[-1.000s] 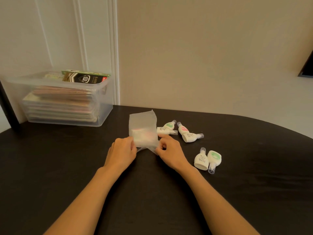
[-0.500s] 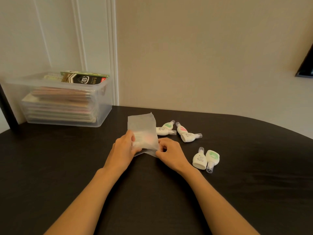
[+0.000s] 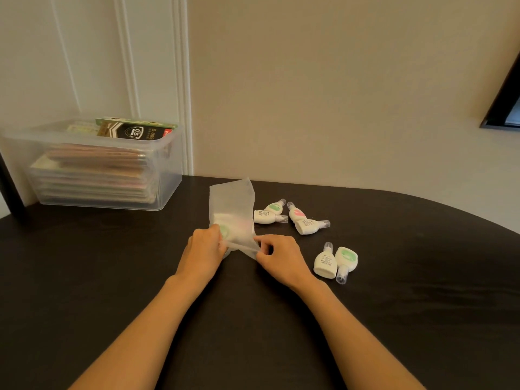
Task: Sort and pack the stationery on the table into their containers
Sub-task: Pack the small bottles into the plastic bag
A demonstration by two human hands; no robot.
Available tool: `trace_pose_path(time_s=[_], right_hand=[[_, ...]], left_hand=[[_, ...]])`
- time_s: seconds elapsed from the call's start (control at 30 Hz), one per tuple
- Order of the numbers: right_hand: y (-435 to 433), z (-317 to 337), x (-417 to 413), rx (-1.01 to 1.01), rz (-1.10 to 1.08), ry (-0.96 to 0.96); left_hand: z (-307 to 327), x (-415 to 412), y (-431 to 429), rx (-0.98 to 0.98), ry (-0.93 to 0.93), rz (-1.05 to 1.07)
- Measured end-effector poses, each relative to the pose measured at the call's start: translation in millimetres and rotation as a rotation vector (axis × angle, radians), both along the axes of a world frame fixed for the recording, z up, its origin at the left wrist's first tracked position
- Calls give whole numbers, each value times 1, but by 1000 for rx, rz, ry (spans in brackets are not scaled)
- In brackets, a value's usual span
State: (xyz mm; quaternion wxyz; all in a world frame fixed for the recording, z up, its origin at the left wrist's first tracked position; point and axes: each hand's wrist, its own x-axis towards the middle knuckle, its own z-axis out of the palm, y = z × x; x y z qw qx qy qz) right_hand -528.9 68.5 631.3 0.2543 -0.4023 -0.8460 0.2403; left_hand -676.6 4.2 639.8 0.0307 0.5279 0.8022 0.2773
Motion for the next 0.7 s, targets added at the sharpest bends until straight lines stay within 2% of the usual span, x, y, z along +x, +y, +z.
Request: trace_pose_path(time_s=[0.13, 0.23, 0.3, 0.4, 0.5, 0.7], right_hand=[[-6, 8, 5, -36, -35, 18], [-7, 19, 16, 65, -246, 50], [-7, 23, 27, 187, -419, -109], [-7, 22, 43, 207, -541, -486], [-9, 21, 52, 172, -547, -604], [-11, 20, 45, 105, -380, -580]], left_hand=[[0, 3, 1, 27, 39, -44], [-1, 5, 0, 100, 144, -40], [-5, 5, 3, 122, 247, -25], [-8, 4, 10, -31, 239, -74], [-10, 6, 16, -162, 189, -113], [-11, 5, 18, -230, 157, -146]])
